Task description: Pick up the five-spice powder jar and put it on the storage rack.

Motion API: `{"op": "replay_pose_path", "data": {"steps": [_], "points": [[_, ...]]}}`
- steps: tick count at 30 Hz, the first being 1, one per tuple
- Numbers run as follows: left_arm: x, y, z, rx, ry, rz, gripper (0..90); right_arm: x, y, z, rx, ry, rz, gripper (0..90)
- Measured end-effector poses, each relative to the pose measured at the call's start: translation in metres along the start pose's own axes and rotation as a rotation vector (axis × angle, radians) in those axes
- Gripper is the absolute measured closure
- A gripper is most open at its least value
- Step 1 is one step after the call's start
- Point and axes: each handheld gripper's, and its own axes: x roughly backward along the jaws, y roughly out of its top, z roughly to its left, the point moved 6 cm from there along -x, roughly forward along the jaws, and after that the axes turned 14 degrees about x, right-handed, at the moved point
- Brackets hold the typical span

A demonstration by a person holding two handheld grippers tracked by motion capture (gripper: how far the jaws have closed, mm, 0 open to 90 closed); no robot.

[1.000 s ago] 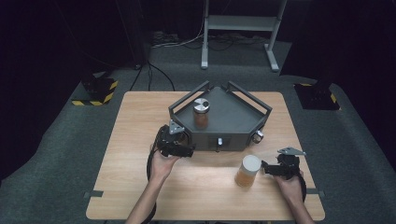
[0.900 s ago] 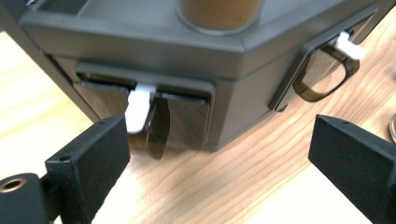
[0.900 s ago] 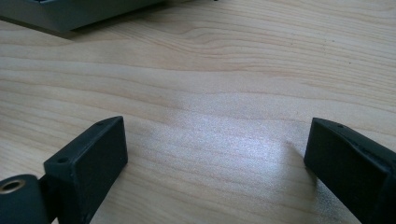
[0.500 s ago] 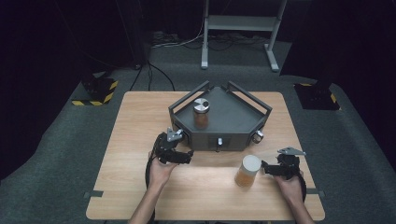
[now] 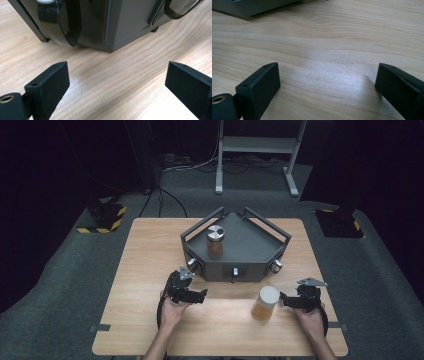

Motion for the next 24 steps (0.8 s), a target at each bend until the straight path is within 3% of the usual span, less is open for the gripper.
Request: {"op": "replay_pose_path", "data": {"steps": [24], "points": [[-0.032, -0.023, -0.007, -0.005, 0.038, 0.047, 6.0, 0.000, 0.000, 0.000, 0.000, 0.000, 0.000, 5.8]]}}
